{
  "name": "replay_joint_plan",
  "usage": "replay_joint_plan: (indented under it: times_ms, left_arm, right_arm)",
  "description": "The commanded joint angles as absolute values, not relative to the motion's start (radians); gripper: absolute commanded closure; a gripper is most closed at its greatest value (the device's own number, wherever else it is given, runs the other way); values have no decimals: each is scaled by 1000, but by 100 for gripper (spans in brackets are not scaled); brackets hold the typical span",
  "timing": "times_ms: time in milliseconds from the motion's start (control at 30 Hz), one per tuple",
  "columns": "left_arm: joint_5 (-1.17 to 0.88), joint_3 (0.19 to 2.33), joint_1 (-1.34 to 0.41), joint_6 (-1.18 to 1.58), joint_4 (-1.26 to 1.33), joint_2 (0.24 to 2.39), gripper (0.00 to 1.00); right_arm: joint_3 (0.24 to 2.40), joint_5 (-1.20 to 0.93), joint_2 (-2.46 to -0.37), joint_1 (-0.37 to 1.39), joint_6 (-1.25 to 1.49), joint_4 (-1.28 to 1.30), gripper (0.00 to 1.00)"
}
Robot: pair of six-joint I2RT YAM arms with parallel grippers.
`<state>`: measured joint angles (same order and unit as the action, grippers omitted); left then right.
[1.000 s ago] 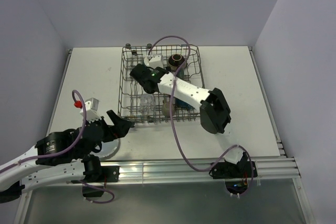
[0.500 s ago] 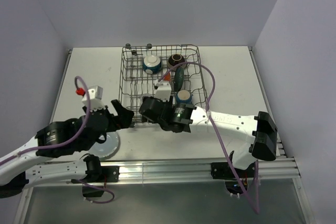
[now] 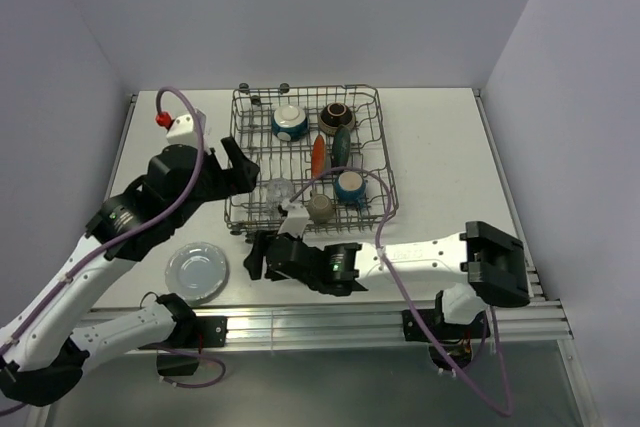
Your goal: Load the mixed dishes into the dish rack
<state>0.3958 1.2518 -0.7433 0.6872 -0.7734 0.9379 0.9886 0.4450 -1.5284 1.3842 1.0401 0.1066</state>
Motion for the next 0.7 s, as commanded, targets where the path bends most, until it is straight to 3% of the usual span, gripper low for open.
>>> replay_joint_plan:
  times_ms: [0,200,400,667]
  left_arm:
    - [310,1273,-718,632,-779,861,1]
    - [308,1227,-716,653,-844,764,1]
    - [282,1203,-716,680,-880,683,1]
    - [242,1207,-716,696,-893,640,1]
  right_arm:
    - [1049,396,-1623,1428,1066,-158,27]
    - [1161,342,-1838,1448,1118,-310,30]
    - [1057,385,-1933,1450,1268,-561,45]
    - [1043,417,-2065,1451,1325,-707,44]
